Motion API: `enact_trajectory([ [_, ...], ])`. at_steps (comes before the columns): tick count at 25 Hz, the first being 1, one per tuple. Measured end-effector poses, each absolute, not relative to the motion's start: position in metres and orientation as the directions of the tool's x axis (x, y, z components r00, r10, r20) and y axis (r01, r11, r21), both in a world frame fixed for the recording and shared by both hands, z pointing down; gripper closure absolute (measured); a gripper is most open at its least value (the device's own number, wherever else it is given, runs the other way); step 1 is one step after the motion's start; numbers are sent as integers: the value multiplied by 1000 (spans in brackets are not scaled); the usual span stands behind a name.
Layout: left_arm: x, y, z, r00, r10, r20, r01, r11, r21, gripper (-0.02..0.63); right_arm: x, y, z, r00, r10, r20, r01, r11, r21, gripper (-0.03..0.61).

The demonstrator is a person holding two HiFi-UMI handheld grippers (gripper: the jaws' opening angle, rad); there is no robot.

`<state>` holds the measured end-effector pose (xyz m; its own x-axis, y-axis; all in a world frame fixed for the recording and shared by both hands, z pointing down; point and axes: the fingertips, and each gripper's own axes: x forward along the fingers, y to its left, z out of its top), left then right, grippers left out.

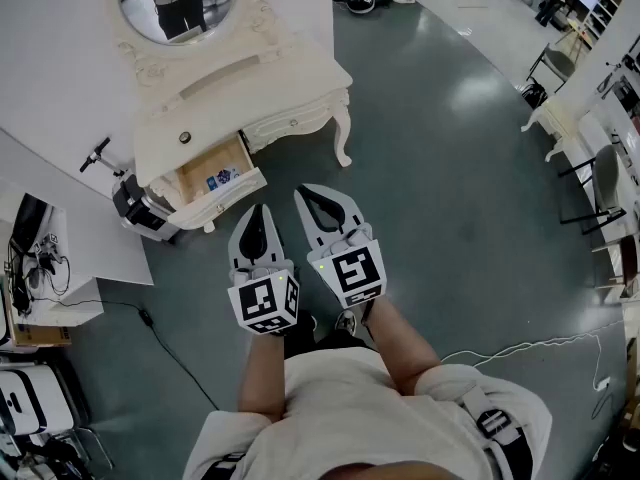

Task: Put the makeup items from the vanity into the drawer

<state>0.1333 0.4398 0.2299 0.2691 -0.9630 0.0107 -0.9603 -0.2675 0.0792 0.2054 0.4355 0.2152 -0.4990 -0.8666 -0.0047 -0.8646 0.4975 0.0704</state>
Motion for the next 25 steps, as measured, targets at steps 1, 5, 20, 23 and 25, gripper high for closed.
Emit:
enact_trajectory([
  [1,135,436,232,268,-963,11,-961,-267,77,607,206,432,218,-499,-866,-2,-864,498,69,565],
  [5,134,417,240,273,-962,16,-960,-271,76,607,207,413,223,-491,-871,2,-869,490,67,565],
  [20,110,264,238,320,-947,-4,-945,-320,64,607,188,271,216,-457,-889,6,-888,457,45,565],
  [23,84,235,237,303,-953,4,-951,-302,70,607,164,241,217,-465,-885,23,-884,465,34,565],
  [25,76,221,237,305,-952,4,-950,-304,73,607,153,227,214,-472,-881,25,-880,472,42,565],
])
